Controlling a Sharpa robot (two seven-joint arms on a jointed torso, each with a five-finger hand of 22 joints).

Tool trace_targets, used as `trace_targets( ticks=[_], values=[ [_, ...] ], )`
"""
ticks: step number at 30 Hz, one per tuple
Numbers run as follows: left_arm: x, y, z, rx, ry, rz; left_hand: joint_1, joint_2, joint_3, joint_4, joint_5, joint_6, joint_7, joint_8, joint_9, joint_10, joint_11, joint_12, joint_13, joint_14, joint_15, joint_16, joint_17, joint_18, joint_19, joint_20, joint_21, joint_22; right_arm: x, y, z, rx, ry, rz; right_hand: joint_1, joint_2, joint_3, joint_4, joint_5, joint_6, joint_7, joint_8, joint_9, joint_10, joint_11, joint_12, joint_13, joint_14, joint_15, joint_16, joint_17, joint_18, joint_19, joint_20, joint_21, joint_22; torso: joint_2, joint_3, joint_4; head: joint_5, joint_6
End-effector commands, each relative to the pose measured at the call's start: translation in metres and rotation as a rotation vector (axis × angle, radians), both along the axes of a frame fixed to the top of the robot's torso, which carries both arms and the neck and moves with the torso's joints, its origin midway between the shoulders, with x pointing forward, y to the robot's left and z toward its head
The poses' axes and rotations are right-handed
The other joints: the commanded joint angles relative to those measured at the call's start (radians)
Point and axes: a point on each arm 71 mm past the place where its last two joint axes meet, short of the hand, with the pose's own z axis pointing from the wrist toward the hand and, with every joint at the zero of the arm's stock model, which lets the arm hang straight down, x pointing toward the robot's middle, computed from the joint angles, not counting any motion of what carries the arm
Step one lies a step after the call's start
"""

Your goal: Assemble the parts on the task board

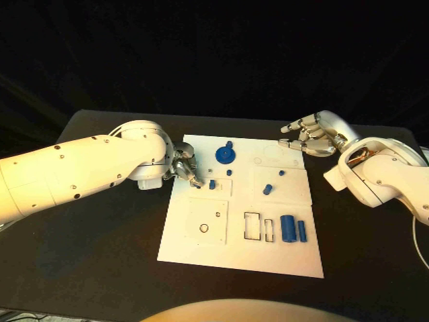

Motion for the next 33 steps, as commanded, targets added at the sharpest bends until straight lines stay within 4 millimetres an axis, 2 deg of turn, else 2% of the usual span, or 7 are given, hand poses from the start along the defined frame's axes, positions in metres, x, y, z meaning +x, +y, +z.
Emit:
trace_targets(
  ticks=[1,10,13,16,20,27,33],
  values=[
    [-0.0023,-0.0017,-0.0031,0.021,0.024,-0.028,0.01,0.0,0.124,-0.12,0.006,-0.001,-0.006,0.004,-0.001,0.007,0.001,0.001,0.002,0.103,-0.001,0.003,0.263,-0.007,0.01,-0.002,0.004,0.107,-0.0006,0.0013,-0.0005,-0.003,0.003,0.013,0.001,0.013,-0.005,0.0,0.004,0.004,-0.001,0.001,0.001,-0.009,0.0,-0.015,-0.011,0.021,-0.001,-0.014,-0.016,0.02,-0.011,0.0,-0.013,-0.016,0.0,-0.0004,0.0003,0.0,-0.001],
    [-0.0027,-0.002,-0.0034,0.027,0.026,-0.032,0.012,-0.003,0.127,-0.123,0.007,0.0,-0.006,0.003,-0.002,0.008,0.001,0.001,0.001,0.103,-0.001,0.003,0.263,-0.007,0.009,-0.002,0.003,0.106,-0.0005,0.0012,-0.0002,0.001,-0.002,0.015,0.006,0.017,-0.009,-0.001,0.005,0.0,-0.001,0.001,0.0,-0.049,0.0,-0.112,-0.09,0.003,-0.001,-0.091,-0.094,0.036,-0.062,-0.001,-0.076,-0.094,0.0,-0.0009,0.001,0.0,-0.003],
    [-0.0025,-0.0032,-0.0034,0.027,0.026,-0.034,0.012,-0.003,0.127,-0.123,0.007,0.0,-0.006,0.003,-0.002,0.008,0.001,0.001,0.002,0.103,-0.001,0.003,0.263,-0.007,0.009,-0.002,0.003,0.107,-0.0005,0.0013,0.0,0.005,-0.003,0.017,0.009,0.019,-0.011,0.001,0.006,-0.004,0.001,0.0,-0.001,-0.101,0.001,-0.242,-0.194,-0.028,-0.001,-0.199,-0.207,0.056,-0.127,0.0,-0.156,-0.194,0.0,-0.0007,0.0012,-0.001,-0.004],
    [-0.0021,-0.0046,-0.0039,0.03,0.028,-0.033,0.012,-0.003,0.129,-0.124,0.007,0.002,-0.006,0.003,-0.003,0.01,0.001,0.004,0.005,0.103,-0.001,0.003,0.263,-0.007,0.009,-0.002,0.003,0.107,-0.0005,0.0016,0.0002,0.008,-0.005,0.018,0.014,0.019,-0.011,0.005,0.006,-0.009,0.002,0.0,-0.002,-0.105,0.002,-0.281,-0.238,-0.046,0.001,-0.302,-0.298,0.072,-0.172,0.001,-0.233,-0.278,0.0,-0.0009,0.0004,-0.001,-0.004],
    [-0.0014,-0.0069,-0.0057,0.03,0.039,-0.029,-0.002,-0.001,0.13,-0.117,0.005,0.009,-0.007,0.004,-0.007,0.017,0.002,0.009,0.011,0.103,0.0,0.003,0.263,-0.007,0.01,-0.001,0.004,0.108,-0.0007,0.0019,0.0002,0.009,-0.004,0.021,0.016,0.019,-0.012,0.006,0.007,-0.009,0.002,0.001,-0.001,-0.102,0.002,-0.289,-0.25,-0.042,0.0,-0.319,-0.307,0.072,-0.17,0.001,-0.246,-0.289,0.001,-0.0009,-0.0001,-0.002,-0.006],
    [-0.0018,-0.0101,-0.0102,0.023,0.063,-0.031,-0.086,-0.008,0.075,-0.062,0.001,0.038,-0.018,0.001,-0.023,0.028,-0.005,0.02,0.024,0.103,-0.004,0.003,0.263,-0.007,0.01,-0.002,0.004,0.111,-0.0012,0.0026,0.0002,0.008,-0.002,0.026,0.016,0.019,-0.013,0.006,0.007,-0.007,0.001,0.002,-0.001,-0.1,0.001,-0.291,-0.255,-0.039,0.0,-0.324,-0.308,0.072,-0.168,0.001,-0.25,-0.292,0.0,-0.0004,-0.0009,-0.004,-0.01],
    [-0.001,-0.0105,-0.0122,0.034,0.075,-0.031,-0.114,-0.004,0.049,-0.041,0.003,0.052,-0.022,-0.005,-0.034,0.035,-0.009,0.031,0.039,0.103,-0.007,0.003,0.263,-0.008,0.012,-0.005,0.006,0.115,-0.0014,0.0027,-0.0001,0.007,0.003,0.027,0.016,0.019,-0.013,0.006,0.007,-0.005,0.001,0.003,0.0,-0.099,0.001,-0.293,-0.258,-0.038,0.0,-0.33,-0.313,0.073,-0.168,0.0,-0.254,-0.296,0.0,0.0002,0.0001,-0.005,-0.012]
  ],
)
